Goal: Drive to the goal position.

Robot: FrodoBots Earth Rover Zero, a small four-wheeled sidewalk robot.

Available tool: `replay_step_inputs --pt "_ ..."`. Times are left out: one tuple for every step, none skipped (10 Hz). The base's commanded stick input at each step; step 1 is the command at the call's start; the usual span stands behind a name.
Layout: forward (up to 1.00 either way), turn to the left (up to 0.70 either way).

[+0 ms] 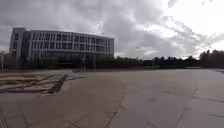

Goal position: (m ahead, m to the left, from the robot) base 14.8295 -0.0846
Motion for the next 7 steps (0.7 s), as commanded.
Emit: replay_step_inputs --pt "0.70 0.00" --pt "0.70 0.00" --pt "0.70 0.00" --pt "0.70 0.00" --pt "0.70 0.00" --pt "0.70 0.00" --pt "0.70 0.00"
